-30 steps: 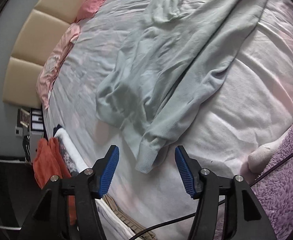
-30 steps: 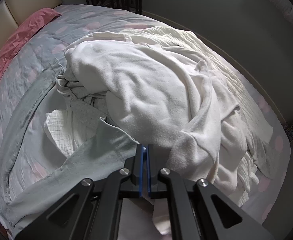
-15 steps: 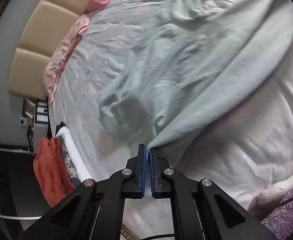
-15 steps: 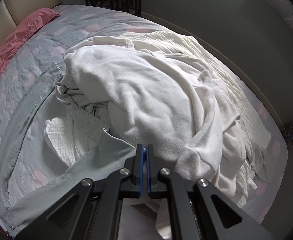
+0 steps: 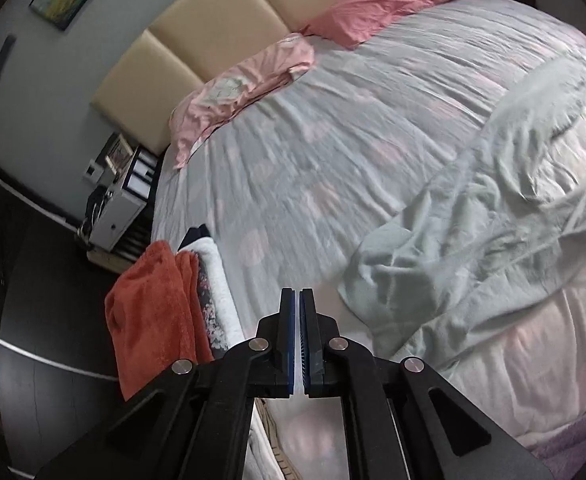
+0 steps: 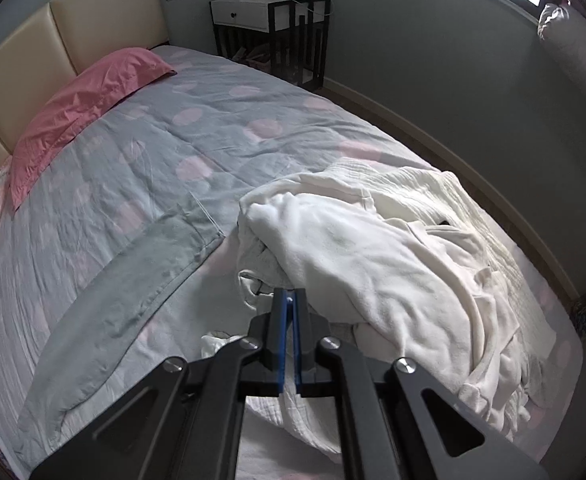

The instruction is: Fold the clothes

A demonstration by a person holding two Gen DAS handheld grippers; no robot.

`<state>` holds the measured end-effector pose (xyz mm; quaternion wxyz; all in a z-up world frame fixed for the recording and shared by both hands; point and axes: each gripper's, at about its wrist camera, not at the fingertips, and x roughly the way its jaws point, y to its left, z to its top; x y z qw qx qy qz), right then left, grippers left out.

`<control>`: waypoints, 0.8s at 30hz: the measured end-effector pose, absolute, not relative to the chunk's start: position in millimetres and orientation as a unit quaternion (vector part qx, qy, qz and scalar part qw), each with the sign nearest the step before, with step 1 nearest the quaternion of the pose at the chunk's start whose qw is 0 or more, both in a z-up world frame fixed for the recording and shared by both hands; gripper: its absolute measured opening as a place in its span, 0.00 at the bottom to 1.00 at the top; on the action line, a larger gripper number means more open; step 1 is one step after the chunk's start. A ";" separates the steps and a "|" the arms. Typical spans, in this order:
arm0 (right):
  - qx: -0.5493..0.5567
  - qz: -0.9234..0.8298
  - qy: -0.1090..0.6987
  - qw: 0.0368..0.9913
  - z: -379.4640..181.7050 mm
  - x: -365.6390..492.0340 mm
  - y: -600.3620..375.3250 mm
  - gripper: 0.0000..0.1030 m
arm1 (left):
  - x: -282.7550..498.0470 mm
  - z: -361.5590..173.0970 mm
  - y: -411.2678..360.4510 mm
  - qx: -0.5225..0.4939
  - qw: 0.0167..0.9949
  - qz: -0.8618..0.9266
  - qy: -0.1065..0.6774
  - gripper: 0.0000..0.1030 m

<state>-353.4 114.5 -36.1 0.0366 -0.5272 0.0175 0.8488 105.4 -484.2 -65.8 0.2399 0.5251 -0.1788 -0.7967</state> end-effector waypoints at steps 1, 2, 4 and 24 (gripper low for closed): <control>-0.528 0.848 0.016 0.037 -37.2 -352.0 113.2 0.02 | 103.7 -72.6 -476.0 0.531 0.221 -0.795 -0.193 0.15; -0.531 0.847 0.016 0.037 -40.1 -351.2 113.4 0.02 | 101.0 -81.1 -468.9 0.540 0.199 -0.792 -0.204 0.26; -0.539 0.841 0.015 0.043 -47.8 -347.1 117.8 0.02 | 96.0 -98.7 -455.0 0.555 0.150 -0.787 -0.225 0.39; -0.573 0.816 -0.015 0.071 -88.5 -335.4 147.4 0.03 | 82.3 -203.4 -478.7 0.678 0.046 -0.707 -0.195 0.33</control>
